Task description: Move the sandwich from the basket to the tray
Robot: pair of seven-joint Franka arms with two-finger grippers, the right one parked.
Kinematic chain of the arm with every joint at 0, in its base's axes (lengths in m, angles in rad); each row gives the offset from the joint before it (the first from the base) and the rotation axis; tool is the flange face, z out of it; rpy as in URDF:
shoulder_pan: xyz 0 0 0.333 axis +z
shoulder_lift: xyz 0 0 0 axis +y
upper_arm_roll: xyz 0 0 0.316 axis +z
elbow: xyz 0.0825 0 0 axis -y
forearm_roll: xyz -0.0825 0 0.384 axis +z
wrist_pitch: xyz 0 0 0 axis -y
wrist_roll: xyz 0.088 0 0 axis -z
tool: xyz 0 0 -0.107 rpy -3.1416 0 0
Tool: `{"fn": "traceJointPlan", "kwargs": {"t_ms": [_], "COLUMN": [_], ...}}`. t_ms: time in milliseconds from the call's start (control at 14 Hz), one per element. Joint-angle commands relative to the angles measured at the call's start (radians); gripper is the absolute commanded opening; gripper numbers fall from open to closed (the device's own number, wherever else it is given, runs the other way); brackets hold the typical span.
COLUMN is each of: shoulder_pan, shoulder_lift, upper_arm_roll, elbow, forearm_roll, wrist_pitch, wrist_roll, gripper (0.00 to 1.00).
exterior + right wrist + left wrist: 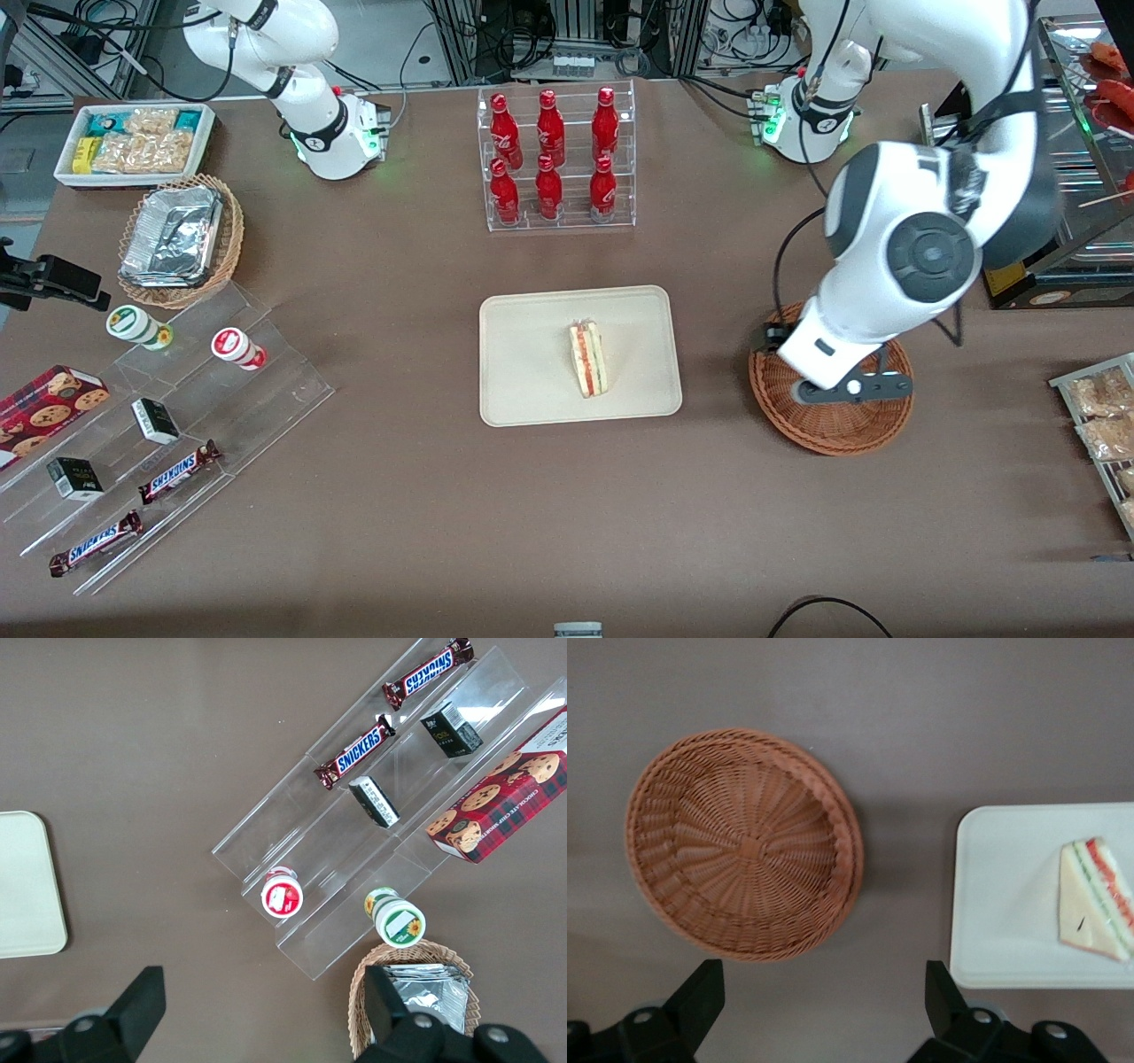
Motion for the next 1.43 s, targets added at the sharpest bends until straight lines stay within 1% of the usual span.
{"fn": "traceJointPlan", "kwargs": {"t_ms": [0,71,214,286,357,500,571,643,714,929,1071,1143,1286,1357], "shoulder_pan": [-0.018,-0.018,-0.013,0.035,0.101,0.247,0.307,0.376,0.422,0.584,0.702,0.742,0.778,0.792], "shoulder_lift": [-0.089,-0.103,-0.129,-0.128,-0.134,-0.164,-0.184,-0.196,-0.209,-0.242,-0.276,-0.304,-0.362,-0.388], "upper_arm_roll": [0.057,0.07,0.067,0.049,-0.031,-0.187,-0.252,-0.311,-0.361,-0.525,-0.634,-0.665,-0.669,-0.669], "elbow": [-0.042,-0.039,-0.04,-0.039,-0.037,-0.039,-0.045,-0.051,-0.057,-0.088,-0.123,-0.149,-0.197,-0.212], "forearm_roll": [-0.015,-0.013,-0.004,0.0,0.008,0.062,0.071,0.071,0.074,0.12,0.134,0.149,0.152,0.154], "wrist_pitch": [-0.045,-0.079,-0.095,-0.087,-0.087,-0.09,-0.09,-0.093,-0.093,-0.093,-0.09,-0.087,-0.089,-0.096], "wrist_roll": [0.099,0.132,0.136,0.136,0.136,0.136,0.136,0.139,0.14,0.14,0.141,0.156,0.243,0.257], "gripper": [1.0,1.0,1.0,1.0,1.0,1.0,1.0,1.0,1.0,1.0,1.0,1.0,1.0,1.0]}}
